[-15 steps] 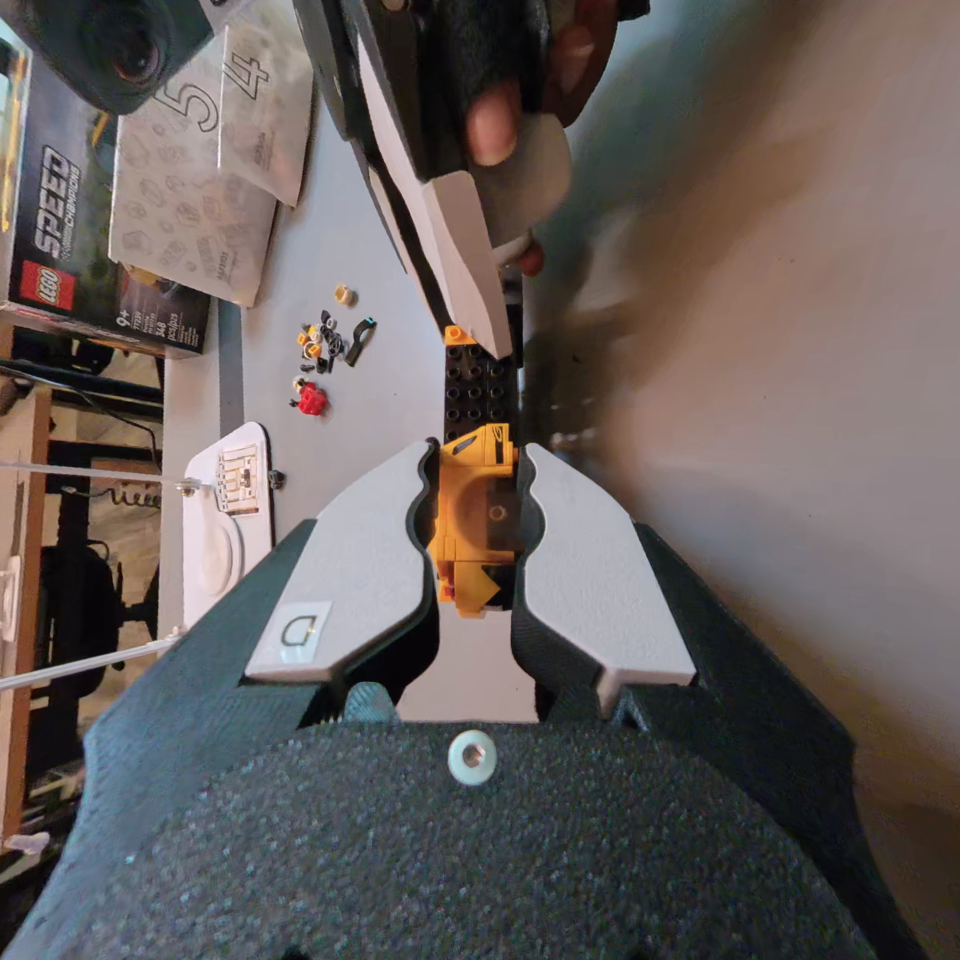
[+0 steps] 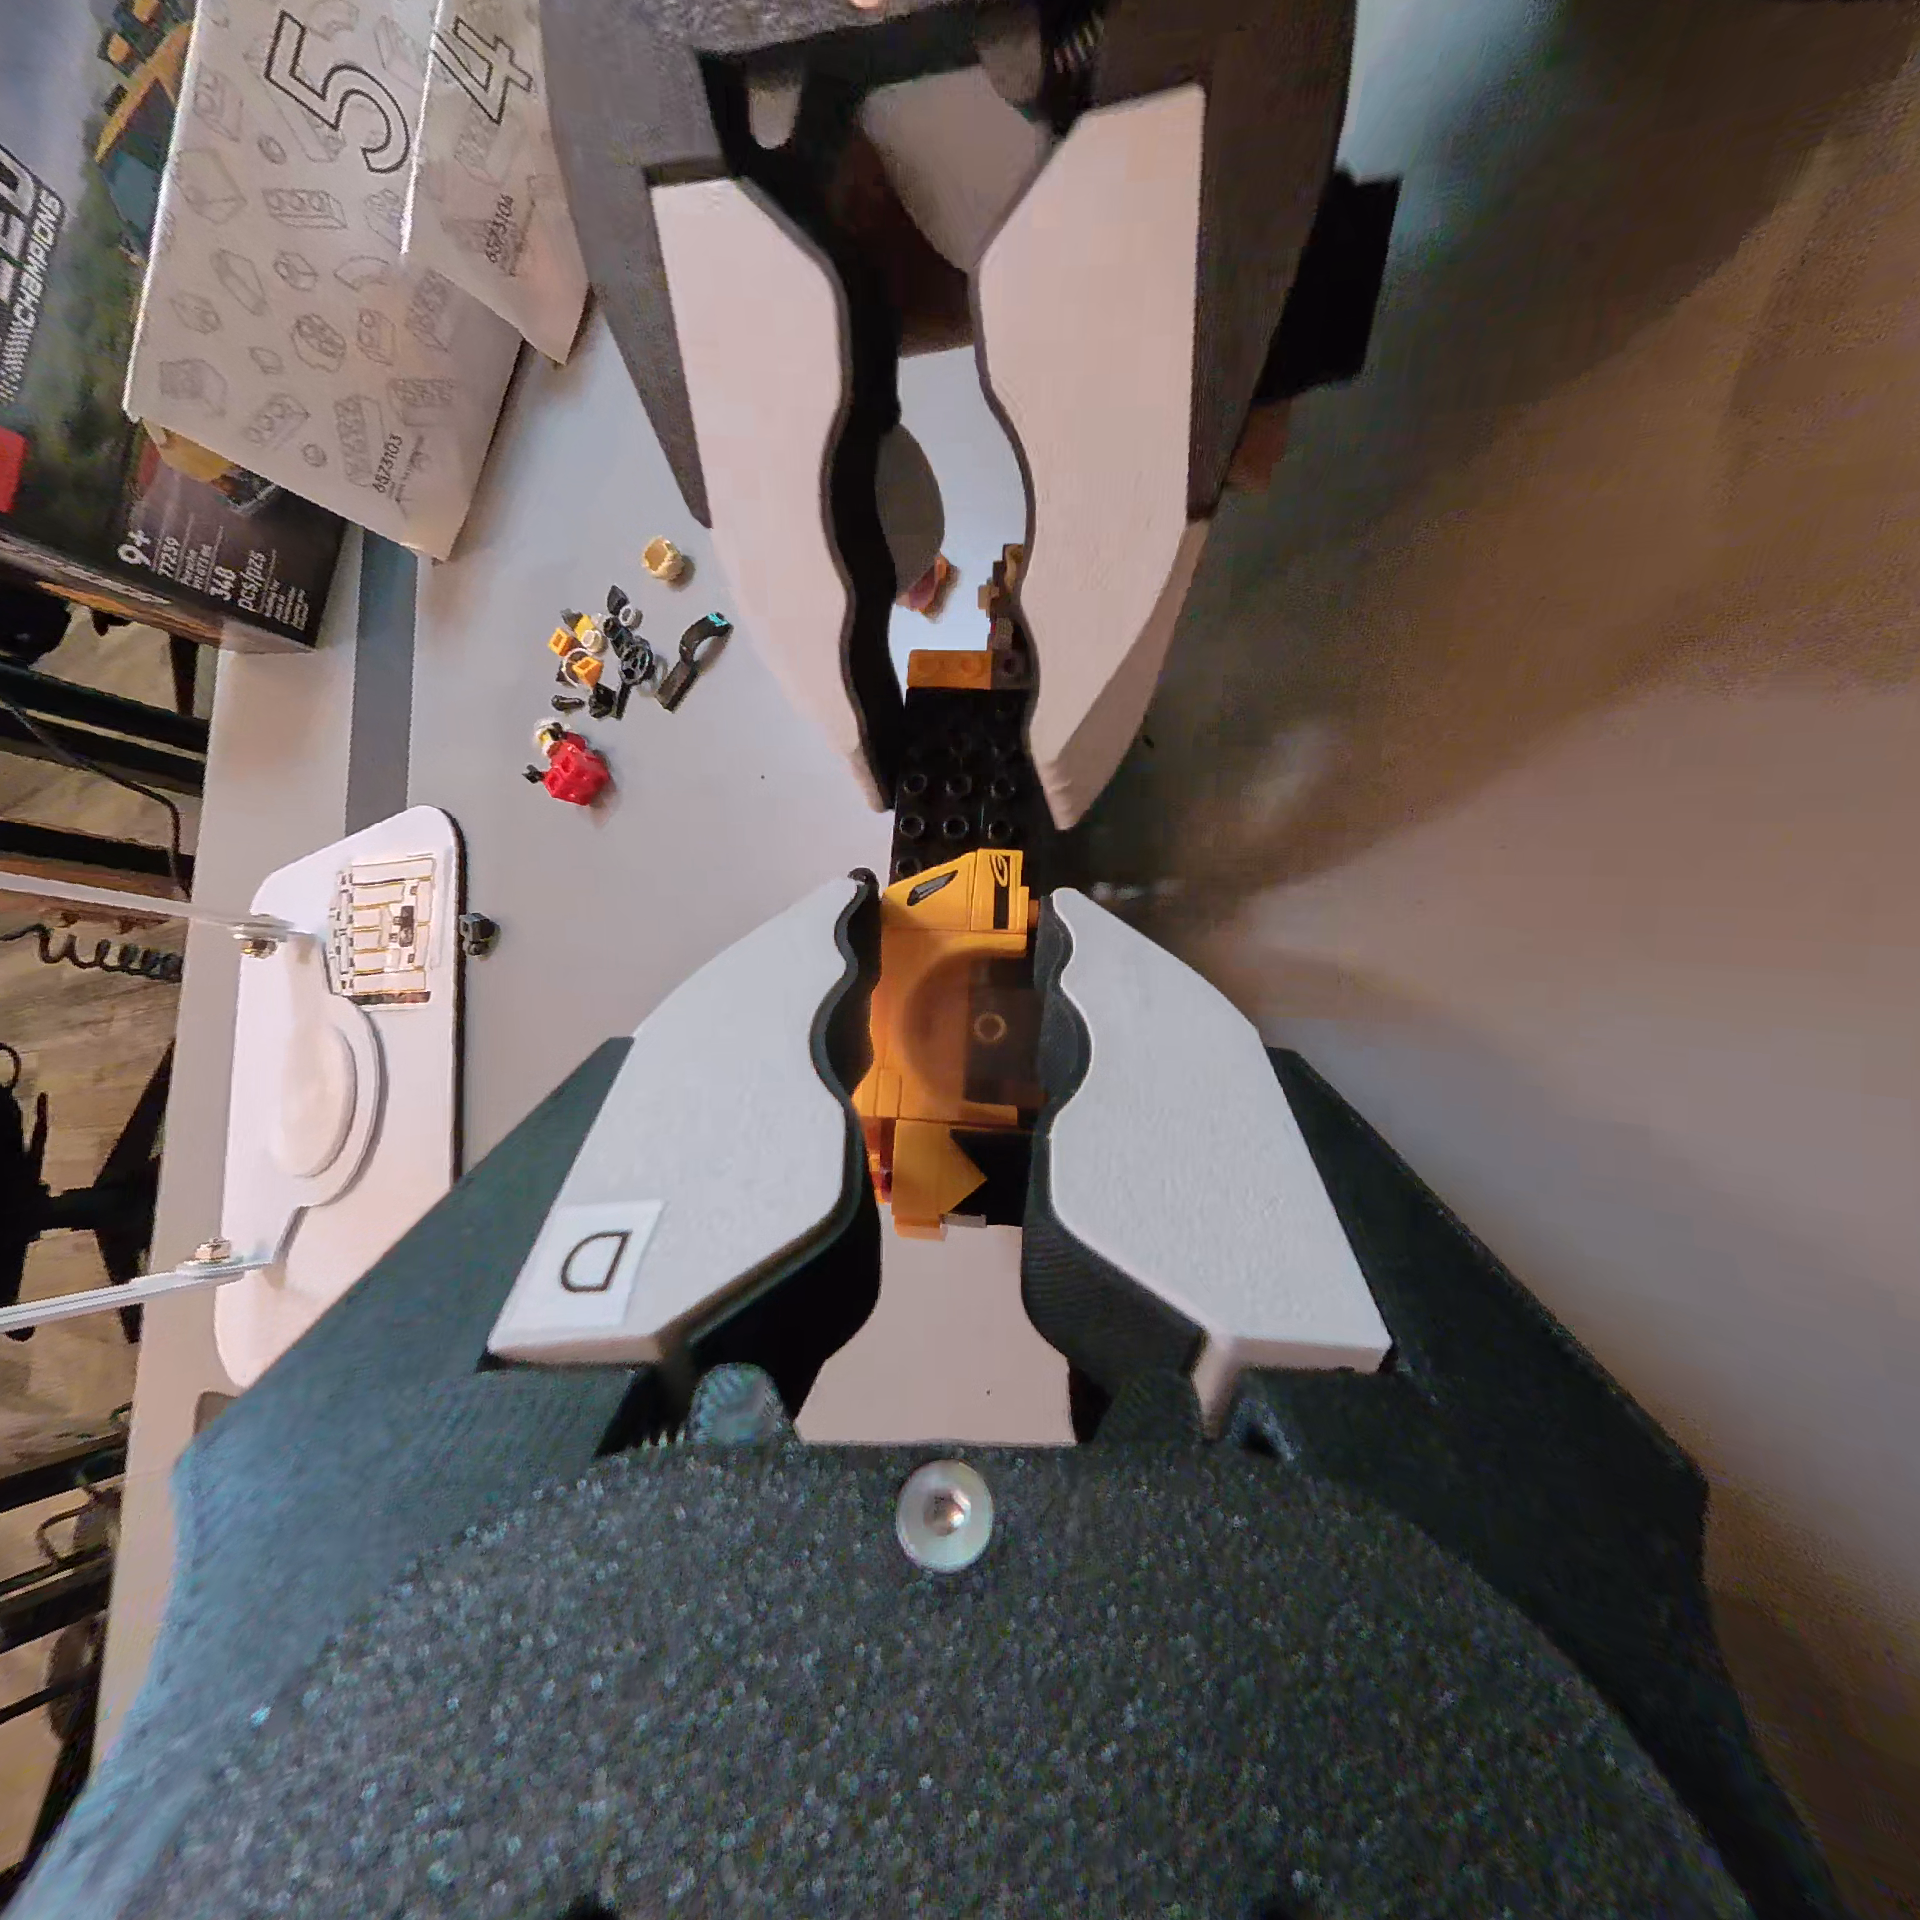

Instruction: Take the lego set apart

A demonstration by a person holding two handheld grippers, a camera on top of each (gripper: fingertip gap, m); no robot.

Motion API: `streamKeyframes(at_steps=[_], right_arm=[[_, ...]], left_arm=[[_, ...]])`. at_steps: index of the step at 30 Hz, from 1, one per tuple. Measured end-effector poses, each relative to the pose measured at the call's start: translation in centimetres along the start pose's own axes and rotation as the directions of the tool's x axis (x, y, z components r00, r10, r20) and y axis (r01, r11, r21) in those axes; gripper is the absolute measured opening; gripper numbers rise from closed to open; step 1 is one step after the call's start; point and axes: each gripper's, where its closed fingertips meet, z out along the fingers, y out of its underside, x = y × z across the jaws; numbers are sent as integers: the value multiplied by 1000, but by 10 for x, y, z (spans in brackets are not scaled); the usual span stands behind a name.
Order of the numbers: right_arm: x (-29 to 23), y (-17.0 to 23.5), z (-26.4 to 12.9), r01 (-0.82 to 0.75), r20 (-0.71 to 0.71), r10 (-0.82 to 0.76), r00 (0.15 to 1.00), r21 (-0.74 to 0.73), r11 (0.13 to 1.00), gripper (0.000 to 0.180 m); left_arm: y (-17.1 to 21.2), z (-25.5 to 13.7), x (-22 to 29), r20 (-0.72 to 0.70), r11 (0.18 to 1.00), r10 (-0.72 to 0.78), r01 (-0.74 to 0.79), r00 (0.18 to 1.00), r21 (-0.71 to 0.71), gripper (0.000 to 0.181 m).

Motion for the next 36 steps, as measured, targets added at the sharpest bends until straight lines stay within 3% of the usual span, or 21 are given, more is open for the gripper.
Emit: streamKeyframes(at_steps=[6, 11, 36], right_arm=[[2, -2, 0, 162, -91, -161, 983, 1, 987, 29], [2, -2, 1, 185, -100, -185, 978, -13, 983, 28], [-5, -5, 0, -66, -72, 63, 995, -37, 997, 28]], left_arm=[[-1, 0, 0, -49, 998, -64, 64, 997, 3, 29], [-1, 1, 0, -64, 998, -63, 63, 996, 1, 28], [-6, -9, 3, -39, 990, 34, -28, 999, 135, 28]])
